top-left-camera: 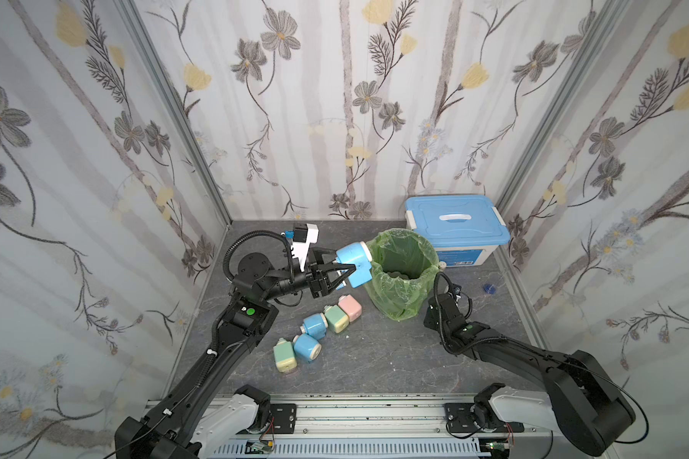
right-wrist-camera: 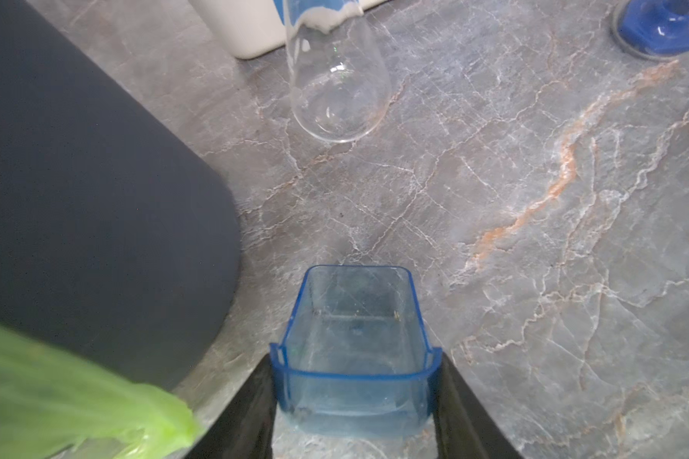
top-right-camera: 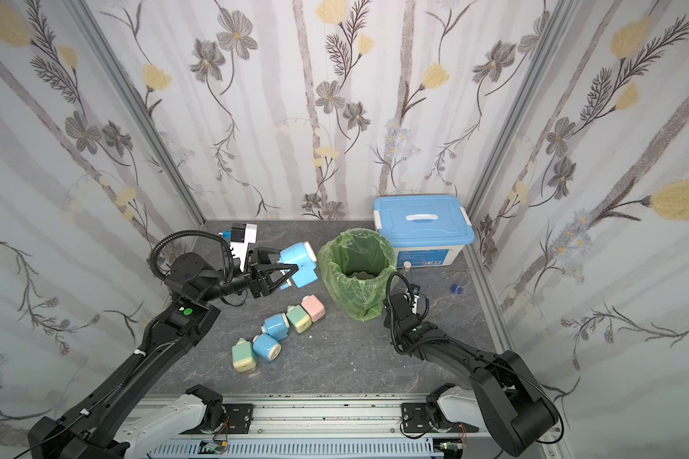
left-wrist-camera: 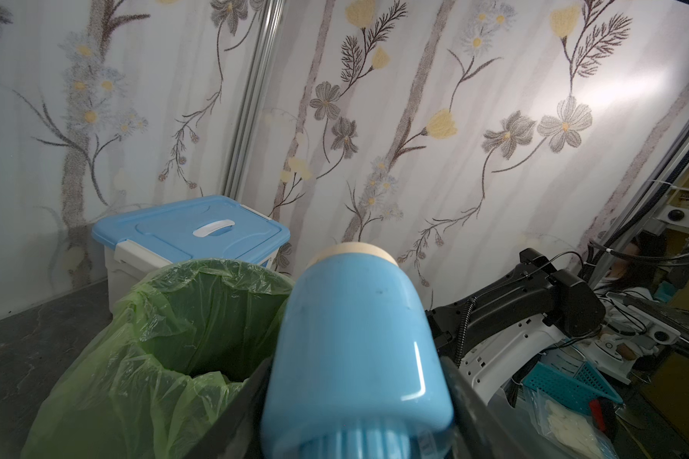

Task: Take out the pencil sharpener tray and clean the shavings
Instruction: Place the container at the center of the board.

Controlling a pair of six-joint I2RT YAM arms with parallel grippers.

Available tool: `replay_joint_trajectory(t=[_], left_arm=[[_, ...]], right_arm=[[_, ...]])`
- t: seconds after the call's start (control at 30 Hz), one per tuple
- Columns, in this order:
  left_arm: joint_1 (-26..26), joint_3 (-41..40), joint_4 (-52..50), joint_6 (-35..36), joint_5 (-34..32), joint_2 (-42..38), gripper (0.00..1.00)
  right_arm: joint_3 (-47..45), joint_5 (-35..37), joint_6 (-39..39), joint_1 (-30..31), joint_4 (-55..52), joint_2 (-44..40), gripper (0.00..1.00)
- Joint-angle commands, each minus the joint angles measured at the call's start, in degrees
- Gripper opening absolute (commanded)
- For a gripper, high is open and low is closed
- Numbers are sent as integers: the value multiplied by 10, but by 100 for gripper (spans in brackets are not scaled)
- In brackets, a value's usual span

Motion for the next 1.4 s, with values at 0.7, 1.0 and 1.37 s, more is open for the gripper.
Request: replay_joint_trajectory(t=[0.7, 1.0, 1.37], left_arm=[[0, 11, 33, -4, 26, 15, 39], [-17, 21, 70, -24, 106, 49, 39], [-65, 50, -24, 47, 200, 58, 39]], right_arm=[[-36, -45, 3, 27, -29, -98, 82], [-60, -318, -166, 39, -45, -305, 85], [43, -624, -252, 43, -10, -404, 88]])
